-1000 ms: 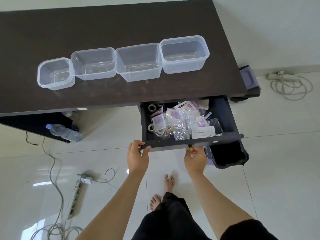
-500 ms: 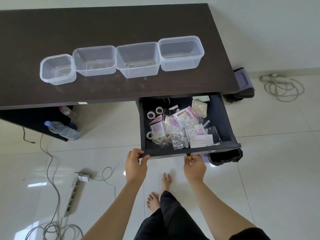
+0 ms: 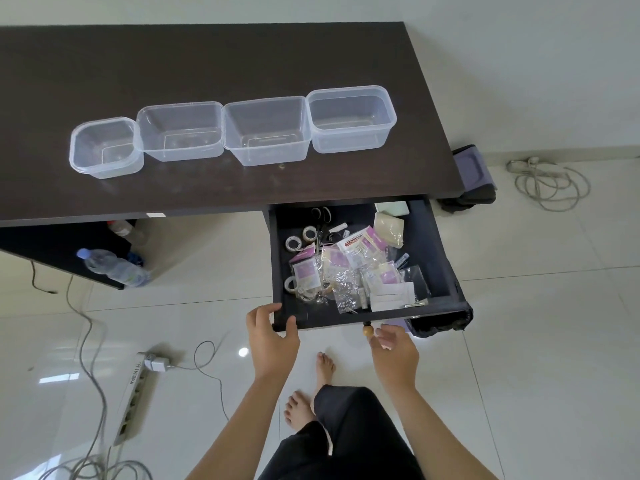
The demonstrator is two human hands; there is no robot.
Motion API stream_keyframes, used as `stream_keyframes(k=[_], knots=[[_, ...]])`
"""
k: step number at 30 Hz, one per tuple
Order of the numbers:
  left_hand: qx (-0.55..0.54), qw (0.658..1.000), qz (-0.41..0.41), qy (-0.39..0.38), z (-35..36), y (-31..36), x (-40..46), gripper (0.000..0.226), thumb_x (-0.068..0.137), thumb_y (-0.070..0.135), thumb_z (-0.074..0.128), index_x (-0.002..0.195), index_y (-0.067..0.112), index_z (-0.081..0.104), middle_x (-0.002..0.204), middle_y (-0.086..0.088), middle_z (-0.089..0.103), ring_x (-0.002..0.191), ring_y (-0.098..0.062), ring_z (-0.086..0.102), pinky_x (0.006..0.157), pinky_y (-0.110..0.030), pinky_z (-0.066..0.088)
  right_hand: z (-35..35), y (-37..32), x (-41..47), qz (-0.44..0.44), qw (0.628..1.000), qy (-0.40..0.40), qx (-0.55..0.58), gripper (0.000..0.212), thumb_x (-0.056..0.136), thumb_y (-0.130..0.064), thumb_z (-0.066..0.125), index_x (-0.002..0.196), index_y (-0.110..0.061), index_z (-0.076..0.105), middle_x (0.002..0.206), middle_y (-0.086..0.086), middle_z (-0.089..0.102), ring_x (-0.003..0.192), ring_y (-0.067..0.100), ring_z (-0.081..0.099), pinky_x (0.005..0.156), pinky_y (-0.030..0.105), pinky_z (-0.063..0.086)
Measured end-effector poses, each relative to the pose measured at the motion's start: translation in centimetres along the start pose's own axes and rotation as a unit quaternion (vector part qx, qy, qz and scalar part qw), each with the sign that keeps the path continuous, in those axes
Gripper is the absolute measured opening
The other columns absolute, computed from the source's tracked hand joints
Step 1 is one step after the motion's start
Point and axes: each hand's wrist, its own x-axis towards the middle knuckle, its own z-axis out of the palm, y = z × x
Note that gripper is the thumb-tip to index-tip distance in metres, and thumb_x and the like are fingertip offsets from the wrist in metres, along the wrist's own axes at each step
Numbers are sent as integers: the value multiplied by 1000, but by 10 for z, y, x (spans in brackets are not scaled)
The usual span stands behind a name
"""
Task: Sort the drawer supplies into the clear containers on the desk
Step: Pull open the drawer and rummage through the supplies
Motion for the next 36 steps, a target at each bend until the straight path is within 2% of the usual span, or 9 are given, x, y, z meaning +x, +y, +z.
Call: stream_keyframes(k=[2,5,9,12,16,21,24,30,36], knots=[[-3,999,41,4,10,11,2,28,84,9,66,110,11,57,113,0,46,90,0,49,77,-2,33,-12,-12,-6,-49,998,44,2,20,78,-15,75,93,-13,62,86,-2,67,83,14,65,72,24,50],[9,997,69,-20,30,25,11,30,83,11,67,111,11,56,118,-4,48,106,-13,51,83,-6,33,-23,-35,3,-140,988,66,11,22,76,-14,77,91,-19,61,87,-2,65,82,12,63,73,29,54],[54,996,34,-61,55,39,33,53,80,28,72,126,15,49,135,-8,38,122,-25,43,94,-26,38,-25,-68,50,-250,967,16,-47,34,76,-19,77,103,-20,58,100,-4,57,91,15,59,77,34,54],[113,988,-25,-103,74,46,50,78,76,41,74,141,30,31,152,-11,15,136,-34,25,102,-44,38,-22,-90,96,-227,953,-77,-184,74,68,-30,83,129,-26,43,124,2,43,114,20,45,88,36,51],[180,965,-100,-164,102,54,65,102,74,45,75,146,47,3,153,-15,-3,139,-40,16,101,-47,39,-10,-104,143,-206,880,-170,-394,123,57,-40,87,144,-45,2,153,11,6,136,37,21,103,60,36],[267,938,-150,-165,135,61,80,113,69,49,77,144,49,-7,146,-16,2,133,-37,18,96,-44,42,9,-103,176,-234,769,-252,-538,140,54,-41,89,138,-50,-22,153,13,-24,137,44,13,103,67,30],[309,926,-167,-136,145,57,85,109,66,47,79,143,48,2,141,-13,10,128,-33,20,94,-46,45,15,-100,188,-238,736,-285,-566,132,54,-44,88,142,-50,-10,154,11,-21,134,42,12,102,62,36],[342,922,-151,-96,146,48,87,58,78,36,70,126,33,38,131,-10,33,120,-30,33,85,-44,49,14,-92,199,-266,794,-293,-462,76,63,-33,84,125,-36,41,140,4,14,122,30,31,84,42,50],[306,944,-113,-57,138,52,85,30,86,31,61,115,21,58,120,-6,49,109,-28,50,81,-43,50,10,-89,203,-277,821,-297,-401,32,78,-25,71,107,-19,58,120,0,32,92,17,51,59,28,47]])
